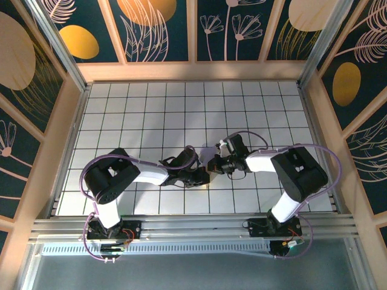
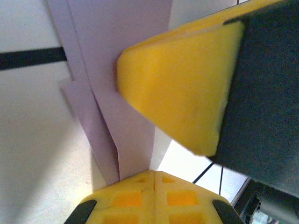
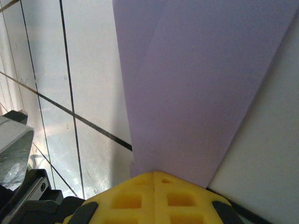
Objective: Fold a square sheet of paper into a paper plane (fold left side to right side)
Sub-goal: Fold the wing for the fifth time at the center of the table.
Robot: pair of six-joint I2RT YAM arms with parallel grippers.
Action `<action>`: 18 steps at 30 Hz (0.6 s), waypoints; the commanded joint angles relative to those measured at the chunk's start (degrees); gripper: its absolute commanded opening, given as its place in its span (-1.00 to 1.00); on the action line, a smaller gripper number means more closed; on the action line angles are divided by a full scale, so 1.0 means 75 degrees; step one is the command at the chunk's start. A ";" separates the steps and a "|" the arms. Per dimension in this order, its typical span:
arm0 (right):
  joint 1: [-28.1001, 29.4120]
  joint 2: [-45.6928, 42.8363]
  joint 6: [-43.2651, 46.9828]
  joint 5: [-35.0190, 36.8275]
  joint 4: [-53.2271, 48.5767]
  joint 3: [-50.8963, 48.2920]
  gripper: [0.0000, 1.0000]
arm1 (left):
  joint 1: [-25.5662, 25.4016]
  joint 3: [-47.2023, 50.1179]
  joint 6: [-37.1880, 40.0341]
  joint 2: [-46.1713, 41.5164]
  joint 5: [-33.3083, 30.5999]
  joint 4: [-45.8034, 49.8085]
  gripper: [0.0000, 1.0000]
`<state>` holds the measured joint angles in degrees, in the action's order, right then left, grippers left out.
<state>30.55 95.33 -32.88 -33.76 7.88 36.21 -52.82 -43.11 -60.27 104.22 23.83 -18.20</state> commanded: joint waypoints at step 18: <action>-0.1351 0.1310 0.1276 0.0218 -0.0376 0.1879 -1.00 | -0.0035 0.0424 -0.0189 0.0077 -0.0272 0.0650 -1.00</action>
<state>21.74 103.74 -25.50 -32.60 6.11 48.53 -52.82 -42.17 -60.90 103.53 23.51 -18.52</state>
